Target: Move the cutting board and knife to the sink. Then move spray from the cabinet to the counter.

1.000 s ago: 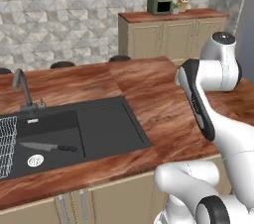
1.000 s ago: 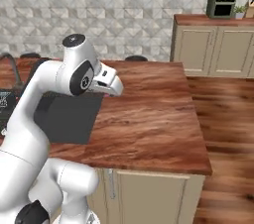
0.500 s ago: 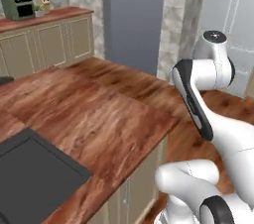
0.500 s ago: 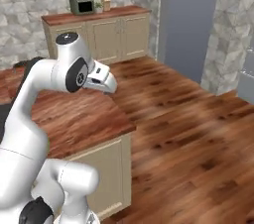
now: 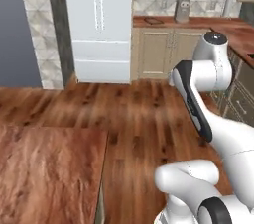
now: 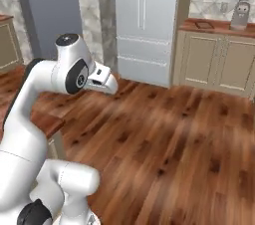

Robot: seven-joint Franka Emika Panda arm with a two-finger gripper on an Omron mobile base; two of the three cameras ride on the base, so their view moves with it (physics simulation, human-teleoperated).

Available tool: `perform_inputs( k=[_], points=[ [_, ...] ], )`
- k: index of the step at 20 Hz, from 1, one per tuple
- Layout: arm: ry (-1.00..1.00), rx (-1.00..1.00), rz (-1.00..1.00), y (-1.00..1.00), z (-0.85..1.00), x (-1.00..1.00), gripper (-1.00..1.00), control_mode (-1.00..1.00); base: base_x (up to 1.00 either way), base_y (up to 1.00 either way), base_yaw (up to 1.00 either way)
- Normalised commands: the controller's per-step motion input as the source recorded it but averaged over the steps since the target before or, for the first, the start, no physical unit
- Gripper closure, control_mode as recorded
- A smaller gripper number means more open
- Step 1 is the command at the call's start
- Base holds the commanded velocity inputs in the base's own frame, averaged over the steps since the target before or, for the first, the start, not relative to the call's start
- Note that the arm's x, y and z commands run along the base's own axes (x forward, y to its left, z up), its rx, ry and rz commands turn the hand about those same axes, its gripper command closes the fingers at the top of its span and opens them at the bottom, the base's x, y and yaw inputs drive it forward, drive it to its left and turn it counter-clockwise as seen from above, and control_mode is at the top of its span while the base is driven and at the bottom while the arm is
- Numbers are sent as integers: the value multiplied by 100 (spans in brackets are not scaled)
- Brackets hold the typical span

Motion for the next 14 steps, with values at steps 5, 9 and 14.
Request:
perform_inputs(
  k=[5, 9, 14],
  points=[
    [0, 0, 0, 0, 0, 0, -100, 100, 2, -6, -80],
    [0, 0, 0, 0, 0, 0, -100, 100, 45, 14, -55],
    [0, 0, 0, 0, 0, 0, -100, 100, 93, 76, -31]
  ],
)
